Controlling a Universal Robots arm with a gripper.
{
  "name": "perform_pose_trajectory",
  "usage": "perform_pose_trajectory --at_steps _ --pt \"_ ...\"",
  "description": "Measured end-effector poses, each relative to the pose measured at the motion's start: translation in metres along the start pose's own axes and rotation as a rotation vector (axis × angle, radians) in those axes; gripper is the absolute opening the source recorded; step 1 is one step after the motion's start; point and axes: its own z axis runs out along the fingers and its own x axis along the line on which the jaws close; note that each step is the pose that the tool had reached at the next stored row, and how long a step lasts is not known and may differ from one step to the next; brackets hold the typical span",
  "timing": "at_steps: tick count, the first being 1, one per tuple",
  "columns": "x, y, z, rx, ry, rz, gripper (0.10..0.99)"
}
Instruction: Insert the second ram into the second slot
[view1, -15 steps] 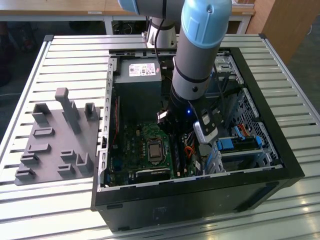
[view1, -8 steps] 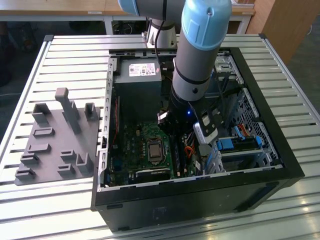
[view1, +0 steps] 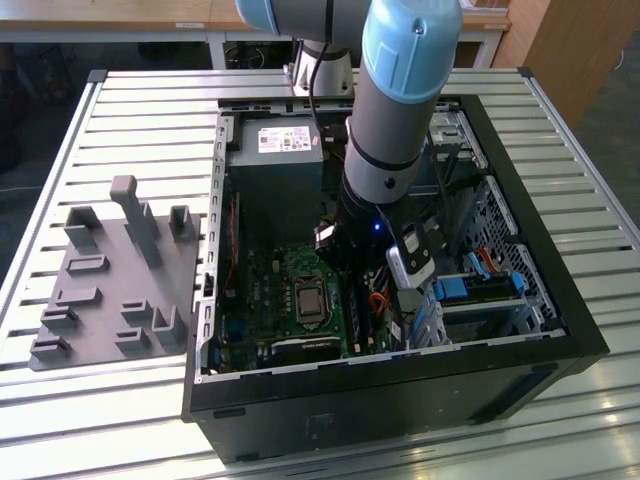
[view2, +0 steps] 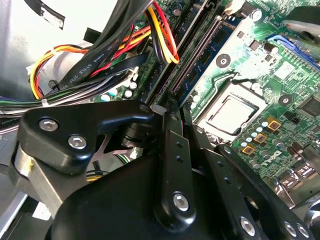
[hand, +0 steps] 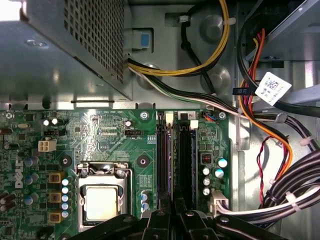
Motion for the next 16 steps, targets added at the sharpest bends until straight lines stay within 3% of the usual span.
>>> perform_pose_trajectory --at_steps 16 --pt "0.0003 0.0003 0.0009 0.000 0.0005 0.000 0.141"
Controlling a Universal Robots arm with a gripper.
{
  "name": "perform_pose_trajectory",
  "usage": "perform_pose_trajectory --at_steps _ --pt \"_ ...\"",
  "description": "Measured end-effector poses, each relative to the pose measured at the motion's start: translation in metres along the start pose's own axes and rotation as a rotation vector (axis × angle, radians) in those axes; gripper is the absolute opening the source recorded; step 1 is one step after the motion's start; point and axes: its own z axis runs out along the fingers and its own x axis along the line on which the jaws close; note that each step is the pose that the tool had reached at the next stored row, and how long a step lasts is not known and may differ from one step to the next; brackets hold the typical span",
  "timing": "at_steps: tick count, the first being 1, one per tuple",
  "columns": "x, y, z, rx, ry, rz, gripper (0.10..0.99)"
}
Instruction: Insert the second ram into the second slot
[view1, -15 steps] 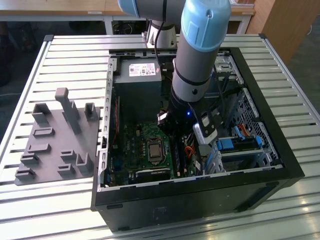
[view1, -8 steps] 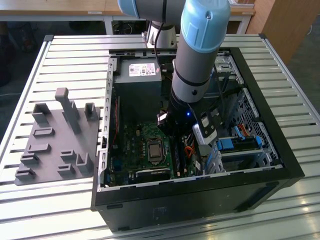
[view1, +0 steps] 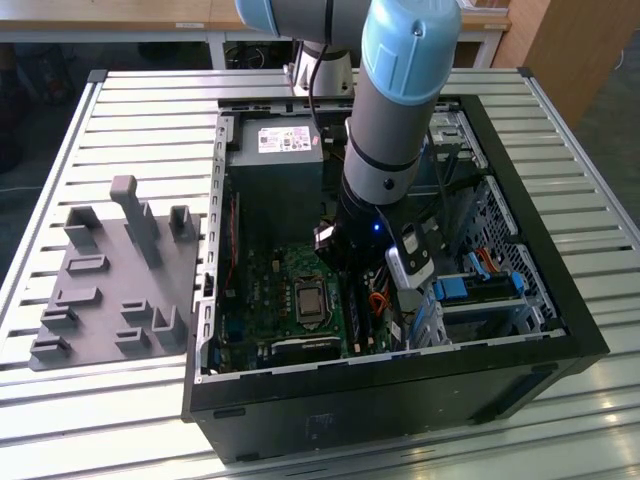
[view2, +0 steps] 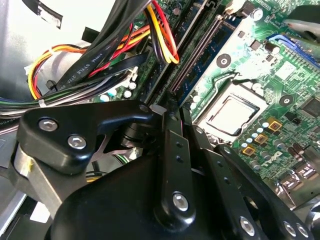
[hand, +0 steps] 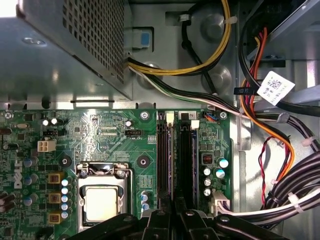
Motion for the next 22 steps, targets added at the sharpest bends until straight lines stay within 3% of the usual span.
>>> perform_pose_trajectory --at_steps 5,13,22 --pt "0.0000 0.0000 0.0002 -0.005 0.0004 0.000 0.141" --pt "0.0002 -0.0002 0.0026 -0.005 0.0065 0.000 0.141" --pt "0.0003 -0.0002 0.0029 -0.005 0.0066 0.001 0.141"
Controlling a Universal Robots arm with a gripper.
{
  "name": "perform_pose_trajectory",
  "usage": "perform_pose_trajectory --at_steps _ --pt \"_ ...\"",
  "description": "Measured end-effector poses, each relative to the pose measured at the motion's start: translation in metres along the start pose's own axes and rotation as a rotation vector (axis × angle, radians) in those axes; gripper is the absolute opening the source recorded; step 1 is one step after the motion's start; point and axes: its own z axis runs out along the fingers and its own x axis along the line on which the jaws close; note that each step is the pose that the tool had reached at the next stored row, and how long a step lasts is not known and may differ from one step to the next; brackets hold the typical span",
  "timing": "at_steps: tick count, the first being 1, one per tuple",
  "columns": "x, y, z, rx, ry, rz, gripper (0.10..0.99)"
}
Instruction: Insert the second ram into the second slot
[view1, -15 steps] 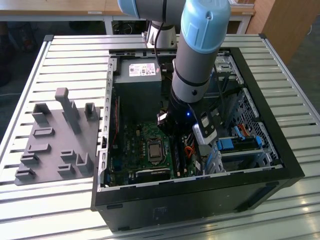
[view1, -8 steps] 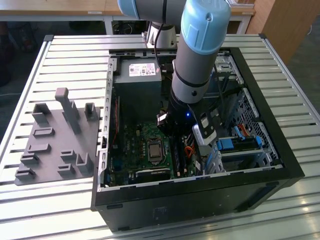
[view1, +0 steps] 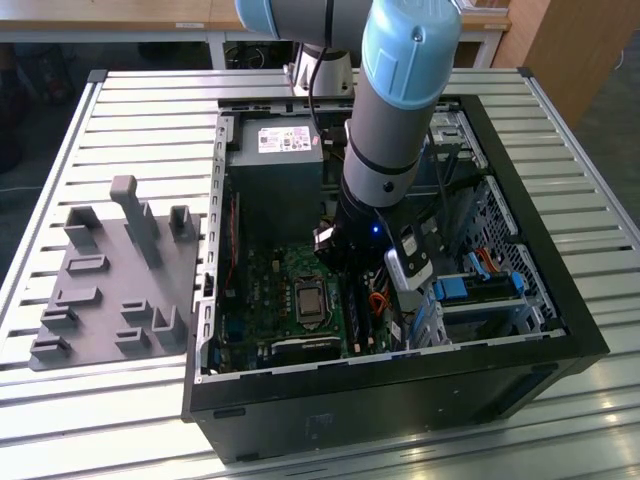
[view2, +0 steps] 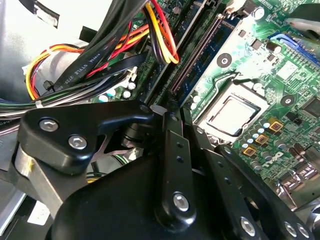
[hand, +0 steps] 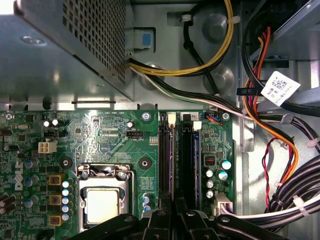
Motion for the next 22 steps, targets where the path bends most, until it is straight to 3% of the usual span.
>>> perform_pose_trajectory --at_steps 15,16,22 --pt "-0.0001 -0.0001 0.0025 0.000 0.0001 0.000 0.149" --pt "-0.0001 -0.0001 0.0024 0.000 0.0000 0.000 0.216" --pt "0.0002 0.0002 -0.0053 0.000 0.0000 0.000 0.216"
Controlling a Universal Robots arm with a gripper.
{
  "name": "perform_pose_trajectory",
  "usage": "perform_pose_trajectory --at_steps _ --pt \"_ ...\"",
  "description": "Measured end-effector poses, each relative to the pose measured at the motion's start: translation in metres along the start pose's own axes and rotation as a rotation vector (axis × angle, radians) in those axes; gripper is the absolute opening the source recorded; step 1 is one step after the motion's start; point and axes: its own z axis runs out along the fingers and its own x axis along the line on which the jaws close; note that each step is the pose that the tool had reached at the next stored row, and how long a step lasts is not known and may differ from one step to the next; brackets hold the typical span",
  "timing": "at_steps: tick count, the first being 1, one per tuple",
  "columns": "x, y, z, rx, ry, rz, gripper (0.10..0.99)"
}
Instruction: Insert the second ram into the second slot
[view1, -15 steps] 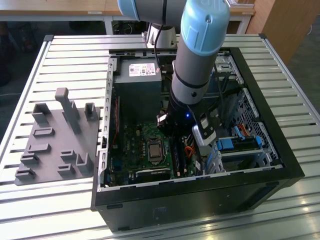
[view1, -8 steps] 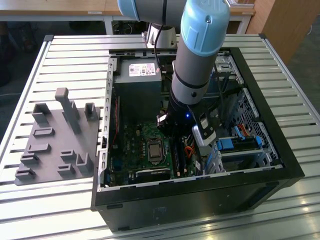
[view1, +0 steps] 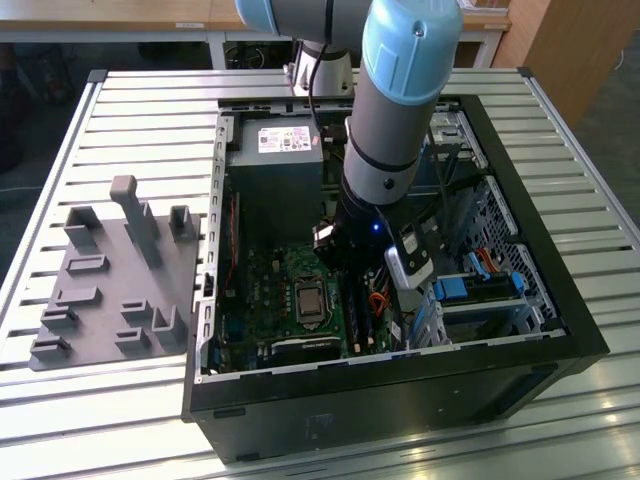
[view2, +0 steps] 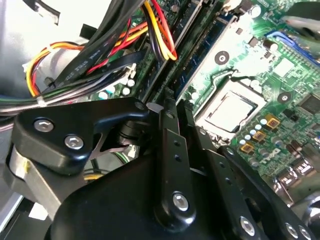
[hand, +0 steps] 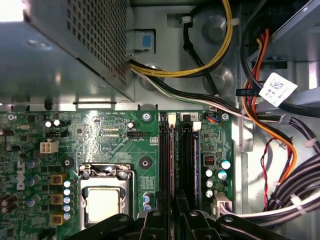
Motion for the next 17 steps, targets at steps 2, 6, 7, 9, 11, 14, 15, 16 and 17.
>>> perform_pose_trajectory --at_steps 2,6,7,9,11,14,15,16,17 --pt "0.0003 0.0002 -0.0051 0.000 0.0001 0.000 0.216" --pt "0.0006 0.0006 -0.0122 0.000 0.0007 0.000 0.200" --pt "0.0006 0.0006 -0.0121 0.000 0.0007 0.000 0.133" --pt "0.0004 0.0006 -0.0122 0.000 0.0008 0.000 0.106" --pt "0.0001 0.0006 -0.0120 0.000 0.0008 0.000 0.106" --pt "0.0000 0.0005 -0.0098 0.000 0.0008 0.000 0.106" --pt "-0.0001 0.0004 -0.0086 0.000 0.0008 0.000 0.106" --pt "-0.0001 0.0004 -0.0074 0.000 0.0008 0.000 0.106" --pt "-0.0001 0.0002 -0.0066 0.001 0.0010 0.000 0.106"
